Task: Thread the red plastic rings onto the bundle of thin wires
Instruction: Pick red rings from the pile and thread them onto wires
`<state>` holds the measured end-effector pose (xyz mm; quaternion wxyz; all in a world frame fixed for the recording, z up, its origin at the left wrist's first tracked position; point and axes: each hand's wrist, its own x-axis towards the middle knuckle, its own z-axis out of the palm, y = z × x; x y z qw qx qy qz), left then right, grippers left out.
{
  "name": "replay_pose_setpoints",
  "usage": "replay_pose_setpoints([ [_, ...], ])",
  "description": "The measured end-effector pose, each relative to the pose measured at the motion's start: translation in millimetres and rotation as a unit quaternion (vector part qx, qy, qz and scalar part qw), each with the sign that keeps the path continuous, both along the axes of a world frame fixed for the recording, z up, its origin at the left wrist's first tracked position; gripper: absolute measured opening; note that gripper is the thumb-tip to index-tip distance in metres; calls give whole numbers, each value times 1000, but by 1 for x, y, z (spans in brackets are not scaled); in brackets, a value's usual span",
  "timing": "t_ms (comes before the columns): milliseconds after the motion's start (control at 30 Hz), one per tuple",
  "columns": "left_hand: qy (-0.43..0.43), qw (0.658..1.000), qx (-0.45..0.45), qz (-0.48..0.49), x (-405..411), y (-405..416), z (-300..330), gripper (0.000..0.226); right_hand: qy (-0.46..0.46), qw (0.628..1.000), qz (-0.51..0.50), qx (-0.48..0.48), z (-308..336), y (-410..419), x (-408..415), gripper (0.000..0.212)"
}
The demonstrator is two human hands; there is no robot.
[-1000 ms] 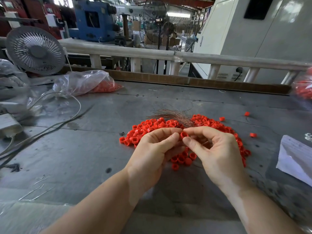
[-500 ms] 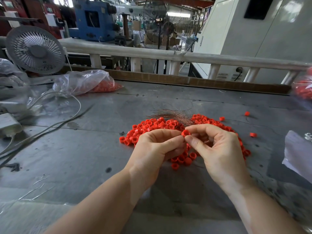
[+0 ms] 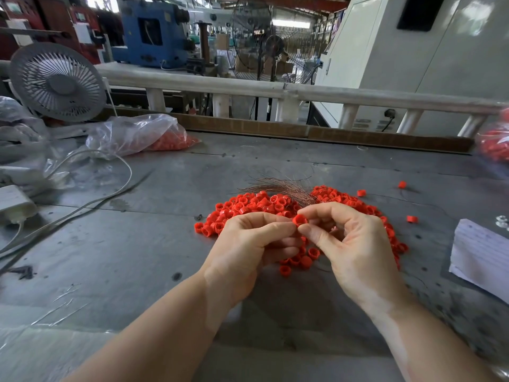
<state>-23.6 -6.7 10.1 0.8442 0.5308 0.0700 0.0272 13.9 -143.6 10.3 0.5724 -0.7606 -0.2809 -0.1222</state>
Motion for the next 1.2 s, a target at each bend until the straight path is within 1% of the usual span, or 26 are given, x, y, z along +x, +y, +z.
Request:
replay_pose_setpoints([
  [167,-11,1000,-15,-21,0,0,0,8,3,1000,14,5,1,0,0,26],
  [300,-44,997,-48,-40,0,0,1,27,5,1000,21,17,1,0,0,28],
  [367,-53,996,-53,-41,0,0,2,32,-1,1000,16,13,1,0,0,26],
  [567,-76,995,-44,-39,1,3,0,29,-8,999,41,9,2,-1,1,21],
  [733,-78,995,-30,-52,2,5,-1,28,51,991,97,72,2,0,2,17],
  [800,-75,995,-35,-54,2,5,-1,27,54,988,117,89,1,0,1,15],
  [900,-69,995,-45,-59,2,6,0,21,64,989,90,99,-1,0,3,13],
  [1000,-61,995,-54,-65,2,6,1,15,56,993,68,79,-1,-1,3,7],
  [1100,-48,994,-62,-74,2,6,1,14,40,996,60,53,-3,-2,3,13],
  [1200,-41,993,-72,-85,1,6,1,13,29,997,61,45,-1,-2,2,11],
])
